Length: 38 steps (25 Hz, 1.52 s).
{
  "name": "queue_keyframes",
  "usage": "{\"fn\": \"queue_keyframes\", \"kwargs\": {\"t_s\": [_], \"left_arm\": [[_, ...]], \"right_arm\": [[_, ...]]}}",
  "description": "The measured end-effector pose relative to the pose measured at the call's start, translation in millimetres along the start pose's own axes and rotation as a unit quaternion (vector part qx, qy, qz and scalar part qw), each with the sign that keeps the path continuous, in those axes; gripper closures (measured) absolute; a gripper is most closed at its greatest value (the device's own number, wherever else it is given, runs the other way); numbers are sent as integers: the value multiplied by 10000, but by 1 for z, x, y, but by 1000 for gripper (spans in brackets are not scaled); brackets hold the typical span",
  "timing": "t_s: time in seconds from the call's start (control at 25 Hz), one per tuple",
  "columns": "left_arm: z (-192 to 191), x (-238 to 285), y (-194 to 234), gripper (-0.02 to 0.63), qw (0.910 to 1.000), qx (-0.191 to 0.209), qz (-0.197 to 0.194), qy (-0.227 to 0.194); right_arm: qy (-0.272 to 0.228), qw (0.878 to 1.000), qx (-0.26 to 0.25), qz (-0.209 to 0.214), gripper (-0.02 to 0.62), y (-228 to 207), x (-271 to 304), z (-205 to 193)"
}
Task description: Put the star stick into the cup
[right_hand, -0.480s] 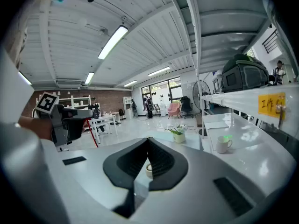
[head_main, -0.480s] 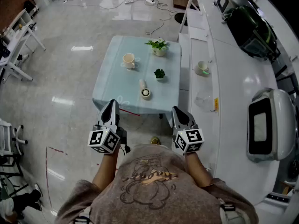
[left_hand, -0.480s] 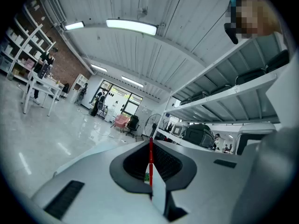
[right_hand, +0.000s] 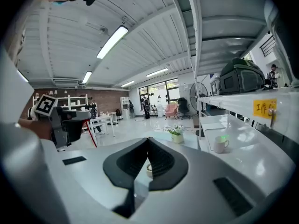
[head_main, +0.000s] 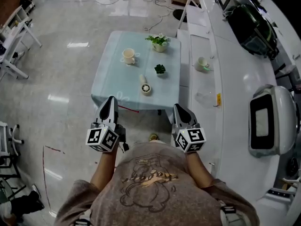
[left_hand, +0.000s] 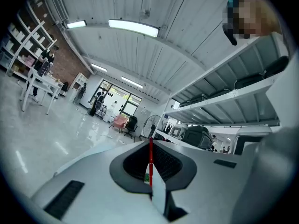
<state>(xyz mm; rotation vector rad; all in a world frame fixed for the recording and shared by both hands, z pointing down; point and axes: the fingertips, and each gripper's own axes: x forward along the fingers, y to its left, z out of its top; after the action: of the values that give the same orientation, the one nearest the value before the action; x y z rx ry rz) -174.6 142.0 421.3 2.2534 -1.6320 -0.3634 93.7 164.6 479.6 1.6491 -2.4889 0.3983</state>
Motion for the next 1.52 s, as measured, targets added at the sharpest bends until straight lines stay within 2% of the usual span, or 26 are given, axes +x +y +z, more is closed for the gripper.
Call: {"fn": "queue_keyframes", "kwargs": {"t_s": [0.36,0.64,1.24,1.52], "left_arm": [[0,2,19,577,10000,-34,14,3],[1,33,32,577,10000,10,24,-3],[18,165,64,577,9997,-5,226,36],[17,222,75,577,9988,-34,493,64]], "right_arm": [[127,9998,84,-136,592,5,6,-17],[85,9998,159,-100,594,-6,42,-14],[40,9993,282,246,594,-58,179,31],[106,9985,346,417,594,-93,233,47]]}}
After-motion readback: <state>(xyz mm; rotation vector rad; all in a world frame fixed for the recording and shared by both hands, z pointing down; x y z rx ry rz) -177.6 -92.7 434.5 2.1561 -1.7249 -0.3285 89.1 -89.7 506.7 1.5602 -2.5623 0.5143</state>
